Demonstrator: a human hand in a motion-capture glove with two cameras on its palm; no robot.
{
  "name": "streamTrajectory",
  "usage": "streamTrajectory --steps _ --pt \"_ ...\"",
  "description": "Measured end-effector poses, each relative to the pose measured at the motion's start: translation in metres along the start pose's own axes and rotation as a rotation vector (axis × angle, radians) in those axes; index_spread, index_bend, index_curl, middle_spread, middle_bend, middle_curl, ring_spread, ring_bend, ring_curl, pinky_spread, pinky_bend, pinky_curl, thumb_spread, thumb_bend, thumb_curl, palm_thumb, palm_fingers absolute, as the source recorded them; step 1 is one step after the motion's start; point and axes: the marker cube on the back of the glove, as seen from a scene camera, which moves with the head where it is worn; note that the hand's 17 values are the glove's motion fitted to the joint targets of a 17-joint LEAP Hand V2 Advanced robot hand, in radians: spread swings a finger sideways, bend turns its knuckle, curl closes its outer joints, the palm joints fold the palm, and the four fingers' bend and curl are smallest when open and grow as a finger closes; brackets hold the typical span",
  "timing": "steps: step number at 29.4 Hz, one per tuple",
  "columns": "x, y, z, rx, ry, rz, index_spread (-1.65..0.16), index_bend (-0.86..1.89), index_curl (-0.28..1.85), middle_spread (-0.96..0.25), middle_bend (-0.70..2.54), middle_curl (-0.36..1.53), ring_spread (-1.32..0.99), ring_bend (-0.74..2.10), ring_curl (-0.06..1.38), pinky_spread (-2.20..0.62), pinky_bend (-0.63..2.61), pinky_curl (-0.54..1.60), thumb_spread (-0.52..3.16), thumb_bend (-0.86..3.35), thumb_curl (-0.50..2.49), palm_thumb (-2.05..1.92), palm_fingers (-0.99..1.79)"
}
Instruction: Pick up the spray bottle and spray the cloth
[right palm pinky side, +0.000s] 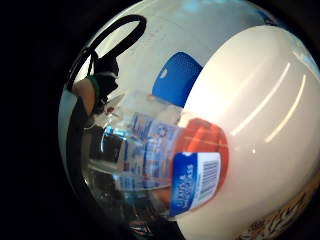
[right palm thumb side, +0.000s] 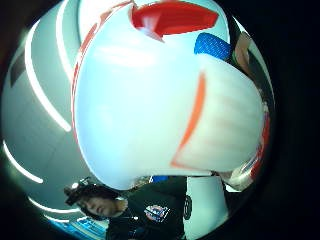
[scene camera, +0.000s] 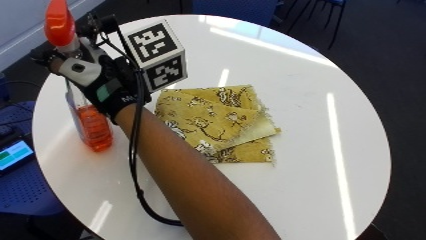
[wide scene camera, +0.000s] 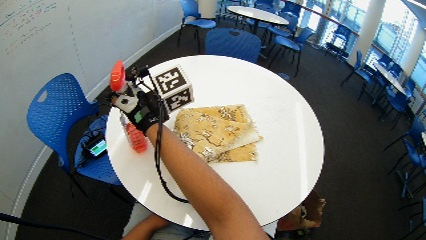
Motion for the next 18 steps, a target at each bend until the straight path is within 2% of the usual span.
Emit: streamTrajectory --steps 9,18 --pt "-0.004 0.016 -0.022 0.006 0.173 0.035 -0.29 0.17 0.56 -0.13 0.46 0.48 -0.16 0.48 0.41 0.02 0.16 0.31 0.77 -0.07 0.66 0.75 0.92" --pt "-0.019 0.063 -0.060 0.075 0.410 -0.048 -0.34 0.10 0.46 -0.07 0.18 0.39 -0.09 0.34 0.38 0.14 0.37 0.37 0.91 -0.07 0.53 0.55 0.47"
